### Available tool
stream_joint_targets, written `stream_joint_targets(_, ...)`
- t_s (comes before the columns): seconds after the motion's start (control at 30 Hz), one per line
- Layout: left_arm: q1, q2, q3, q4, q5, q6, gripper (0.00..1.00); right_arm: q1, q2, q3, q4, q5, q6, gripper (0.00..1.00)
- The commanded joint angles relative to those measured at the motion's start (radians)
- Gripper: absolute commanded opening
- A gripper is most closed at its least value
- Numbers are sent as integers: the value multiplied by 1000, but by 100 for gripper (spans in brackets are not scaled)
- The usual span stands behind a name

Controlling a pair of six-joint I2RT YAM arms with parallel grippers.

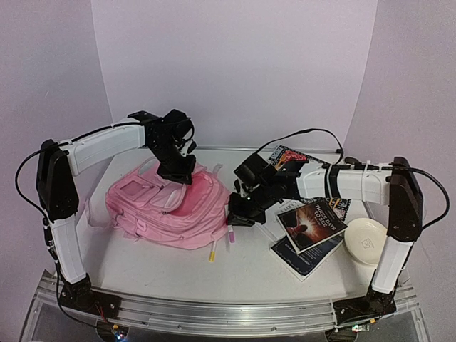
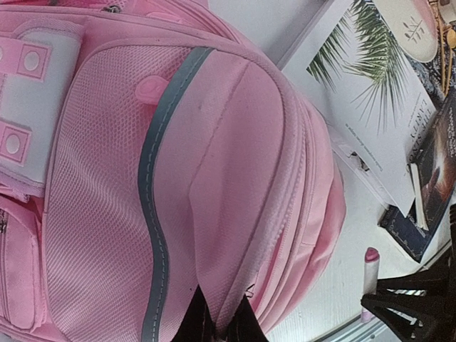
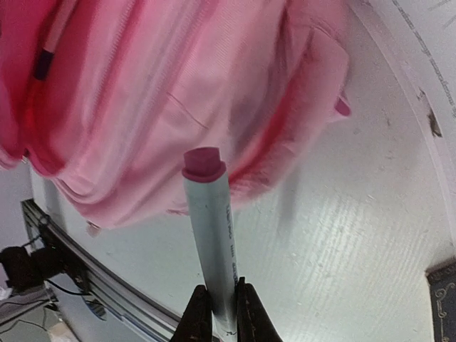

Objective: Pack the student bag
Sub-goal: Place the pencil case in the upper front pocket of the bag.

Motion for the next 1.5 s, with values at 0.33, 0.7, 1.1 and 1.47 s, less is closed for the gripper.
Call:
stream_joint_targets(0.33,-14,-51,101,104,221,-21,0,-66,57,121,361,-88,231,0)
stream_joint_targets(0.7,-15,-71,100,107,232,-31,0,-70,233,274,425,-172,291,7)
stream_joint_targets(1.1,-14,-79,99,108,200,-18,0,-70,258,300,431,-183,261,35)
stream_joint_targets(1.47,-3,-89,70,102,26,11,0,-66,115,178,315,-66,120,42)
